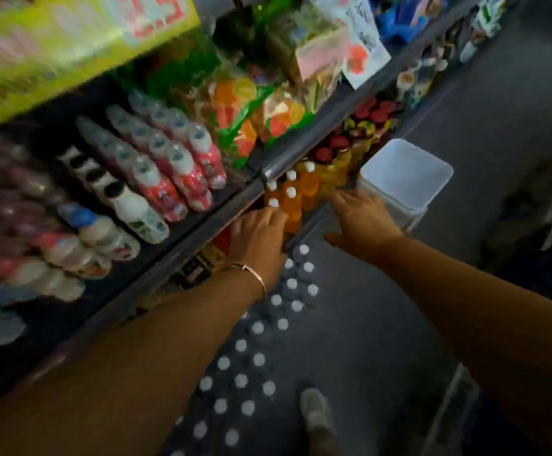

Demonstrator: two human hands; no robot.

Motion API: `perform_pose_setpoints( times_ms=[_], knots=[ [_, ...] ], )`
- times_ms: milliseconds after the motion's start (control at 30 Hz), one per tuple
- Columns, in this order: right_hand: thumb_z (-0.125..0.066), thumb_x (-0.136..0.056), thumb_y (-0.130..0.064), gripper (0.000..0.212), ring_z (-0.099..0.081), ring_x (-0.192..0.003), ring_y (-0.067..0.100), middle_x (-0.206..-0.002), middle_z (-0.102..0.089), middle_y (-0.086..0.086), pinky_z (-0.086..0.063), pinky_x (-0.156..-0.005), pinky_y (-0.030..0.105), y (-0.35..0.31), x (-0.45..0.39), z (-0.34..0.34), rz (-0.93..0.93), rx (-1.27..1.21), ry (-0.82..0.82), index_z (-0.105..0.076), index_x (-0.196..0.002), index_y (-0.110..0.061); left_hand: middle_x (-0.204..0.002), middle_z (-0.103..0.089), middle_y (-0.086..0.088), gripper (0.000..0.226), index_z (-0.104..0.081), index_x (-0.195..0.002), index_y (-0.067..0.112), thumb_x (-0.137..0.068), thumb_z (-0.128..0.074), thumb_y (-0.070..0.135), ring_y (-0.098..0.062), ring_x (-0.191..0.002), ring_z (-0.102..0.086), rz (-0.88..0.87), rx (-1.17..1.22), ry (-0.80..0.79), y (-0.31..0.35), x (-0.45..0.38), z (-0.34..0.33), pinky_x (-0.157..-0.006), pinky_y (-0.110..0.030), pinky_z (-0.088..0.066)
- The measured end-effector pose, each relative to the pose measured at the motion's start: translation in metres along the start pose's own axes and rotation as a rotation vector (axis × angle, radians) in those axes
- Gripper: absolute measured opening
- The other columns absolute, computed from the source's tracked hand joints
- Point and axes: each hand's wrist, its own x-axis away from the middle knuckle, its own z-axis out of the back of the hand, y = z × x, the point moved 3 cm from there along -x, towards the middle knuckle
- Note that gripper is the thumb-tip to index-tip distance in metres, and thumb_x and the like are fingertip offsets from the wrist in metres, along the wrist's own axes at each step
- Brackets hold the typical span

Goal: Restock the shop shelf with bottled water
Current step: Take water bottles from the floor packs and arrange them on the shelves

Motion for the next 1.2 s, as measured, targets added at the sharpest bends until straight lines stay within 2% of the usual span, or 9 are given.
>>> perform_pose_setpoints(
  times_ms=[167, 300, 467, 533, 600, 733, 933, 1033, 1200],
  knots=[
    [-0.06, -0.087, -0.04, 0.072, -0.031, -0.133, 0.028, -0.147, -0.036, 0.006, -0.027, -0.102, 0.038, 0.038, -0.017, -0.166, -0.082, -0.001, -0.213, -0.025, -0.145, -0.016, -0.13, -0.048, -0.007, 0.037, -0.049, -0.125, 0.015, -0.088, -0.055, 0.016, -0.029, -0.123, -0.042, 0.013, 0.06, -0.079, -0.025, -0.02, -0.155, -0.1, -0.039, -0.028],
    [-0.062, -0.085, -0.04, 0.071, -0.033, -0.131, 0.03, -0.146, -0.038, 0.006, -0.029, -0.103, 0.038, 0.065, -0.025, -0.278, -0.139, -0.056, -0.3, -0.027, -0.143, -0.017, -0.143, -0.032, 0.001, 0.05, -0.032, -0.138, 0.021, -0.092, -0.05, 0.019, -0.022, -0.133, -0.028, 0.012, 0.005, -0.176, -0.039, -0.042, -0.256, -0.108, -0.036, -0.019],
    [-0.073, -0.076, -0.035, 0.079, -0.041, -0.126, 0.032, -0.142, -0.042, 0.006, -0.035, -0.102, 0.041, 0.086, -0.037, -0.381, -0.245, -0.203, -0.355, -0.03, -0.14, -0.017, -0.139, -0.035, 0.0, 0.047, -0.037, -0.132, 0.022, -0.089, -0.054, 0.017, -0.023, -0.13, -0.03, 0.009, -0.01, -0.171, -0.052, -0.068, -0.333, -0.105, -0.036, -0.021],
    [-0.075, -0.076, -0.029, 0.083, -0.042, -0.125, 0.033, -0.141, -0.045, 0.01, -0.037, -0.102, 0.042, 0.09, -0.042, -0.409, -0.293, -0.286, -0.351, -0.027, -0.143, -0.016, -0.139, -0.034, 0.0, 0.049, -0.037, -0.131, 0.022, -0.087, -0.056, 0.016, -0.022, -0.13, -0.03, -0.005, -0.021, -0.166, -0.056, -0.075, -0.353, -0.104, -0.035, -0.021],
    [-0.074, -0.077, -0.023, 0.079, -0.047, -0.122, 0.034, -0.135, -0.05, 0.013, -0.039, -0.1, 0.041, 0.092, -0.047, -0.428, -0.337, -0.372, -0.329, -0.029, -0.141, -0.016, -0.138, -0.034, 0.001, 0.051, -0.038, -0.131, 0.023, -0.086, -0.059, 0.016, -0.021, -0.13, -0.028, -0.023, -0.032, -0.164, -0.06, -0.08, -0.368, -0.104, -0.034, -0.019],
    [-0.078, -0.073, -0.02, 0.071, -0.054, -0.116, 0.031, -0.127, -0.058, 0.01, -0.043, -0.096, 0.041, 0.095, -0.054, -0.45, -0.423, -0.535, -0.256, -0.039, -0.133, -0.019, -0.138, -0.033, 0.002, 0.052, -0.038, -0.131, 0.025, -0.084, -0.06, 0.019, -0.02, -0.131, -0.028, -0.041, -0.038, -0.17, -0.068, -0.084, -0.383, -0.105, -0.034, -0.019],
    [-0.079, -0.072, -0.028, 0.065, -0.058, -0.109, 0.028, -0.12, -0.061, 0.008, -0.047, -0.087, 0.038, 0.097, -0.052, -0.438, -0.442, -0.539, -0.193, -0.044, -0.126, -0.019, -0.133, -0.039, 0.001, 0.048, -0.042, -0.126, 0.023, -0.083, -0.06, 0.016, -0.021, -0.126, -0.033, -0.05, -0.073, -0.156, -0.07, -0.084, -0.374, -0.102, -0.033, -0.02],
    [-0.079, -0.07, -0.037, 0.064, -0.059, -0.106, 0.029, -0.117, -0.062, 0.007, -0.05, -0.087, 0.04, 0.097, -0.045, -0.399, -0.41, -0.511, -0.181, -0.046, -0.123, -0.02, -0.131, -0.039, 0.0, 0.046, -0.041, -0.126, 0.023, -0.084, -0.06, 0.017, -0.023, -0.124, -0.034, -0.055, -0.107, -0.192, -0.063, -0.083, -0.346, -0.1, -0.034, -0.023],
    [-0.079, -0.07, -0.036, 0.065, -0.057, -0.108, 0.029, -0.119, -0.061, 0.006, -0.048, -0.088, 0.038, 0.085, -0.037, -0.284, -0.29, -0.53, -0.172, -0.047, -0.124, -0.022, -0.128, -0.04, -0.004, 0.04, -0.041, -0.124, 0.019, -0.087, -0.057, 0.023, -0.026, -0.122, -0.036, -0.057, -0.165, -0.23, -0.038, -0.077, -0.254, -0.097, -0.039, -0.03]
  ],
)
